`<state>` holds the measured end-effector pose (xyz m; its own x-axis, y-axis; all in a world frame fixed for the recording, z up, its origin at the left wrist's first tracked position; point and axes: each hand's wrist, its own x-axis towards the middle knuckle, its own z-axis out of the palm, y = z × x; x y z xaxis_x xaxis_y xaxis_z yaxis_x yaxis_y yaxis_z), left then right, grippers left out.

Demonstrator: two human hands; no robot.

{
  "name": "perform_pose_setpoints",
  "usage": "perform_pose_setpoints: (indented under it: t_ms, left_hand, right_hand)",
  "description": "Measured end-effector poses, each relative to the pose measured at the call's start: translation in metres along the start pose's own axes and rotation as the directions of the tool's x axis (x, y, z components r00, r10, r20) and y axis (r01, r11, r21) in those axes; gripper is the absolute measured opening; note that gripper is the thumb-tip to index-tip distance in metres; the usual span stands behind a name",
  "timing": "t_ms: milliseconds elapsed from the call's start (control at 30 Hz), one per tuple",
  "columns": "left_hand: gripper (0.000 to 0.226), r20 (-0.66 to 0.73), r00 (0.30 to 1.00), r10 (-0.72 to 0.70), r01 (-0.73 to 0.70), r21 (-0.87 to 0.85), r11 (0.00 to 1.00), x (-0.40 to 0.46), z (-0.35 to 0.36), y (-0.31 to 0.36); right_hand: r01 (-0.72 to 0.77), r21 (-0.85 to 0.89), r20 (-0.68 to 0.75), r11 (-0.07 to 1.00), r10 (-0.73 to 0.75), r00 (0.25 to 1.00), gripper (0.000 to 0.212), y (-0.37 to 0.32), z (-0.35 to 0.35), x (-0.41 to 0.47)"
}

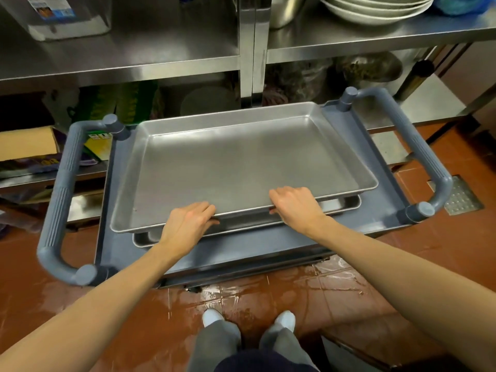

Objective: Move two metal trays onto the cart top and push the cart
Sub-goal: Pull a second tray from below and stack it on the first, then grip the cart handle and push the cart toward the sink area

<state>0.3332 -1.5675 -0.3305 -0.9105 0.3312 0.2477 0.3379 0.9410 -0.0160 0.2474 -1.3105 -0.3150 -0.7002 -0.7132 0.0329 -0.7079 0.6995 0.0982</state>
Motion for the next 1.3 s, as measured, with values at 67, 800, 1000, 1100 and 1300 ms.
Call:
perform_pose_setpoints:
  t_ms: [67, 800, 1000, 1100, 1300]
  left_hand:
    - [0.032, 0.055, 0.998, -0.002, 0.003, -0.023, 1.0, -0.003, 0.008, 0.001]
    - [0.032, 0.488, 0.842, -0.229, 0.351, -0.175, 0.92, -0.019, 0.038, -0.017]
    - [0.034, 0.531, 0.814, -0.235, 0.478, -0.382, 0.791, -0.004, 0.019, -0.021]
    - [0.029, 0.362, 0.843, -0.397, 0.535, -0.632, 0.561, 0.024, -0.018, -0.023]
    - [0.042, -0.005, 0.804, -0.595, 0.25, -0.905, 0.345, 0.078, -0.133, -0.021]
  right_hand:
    - [-0.044, 0.015, 0.137, 0.999, 0.041, 0.99, 0.009, -0.002, 0.011, 0.0]
    - [-0.183, 0.133, 0.522, 0.974, 0.087, 0.848, 0.046, 0.003, 0.025, 0.011]
    - [-0.397, 0.327, 0.547, 0.857, 0.171, 0.819, 0.05, 0.003, 0.015, 0.018]
    - [-0.496, 0.653, 0.371, 0.572, 0.33, 0.868, 0.047, -0.005, -0.008, 0.034]
    - [-0.118, 0.982, 0.022, 0.145, 0.537, 0.843, 0.035, -0.022, -0.105, 0.067]
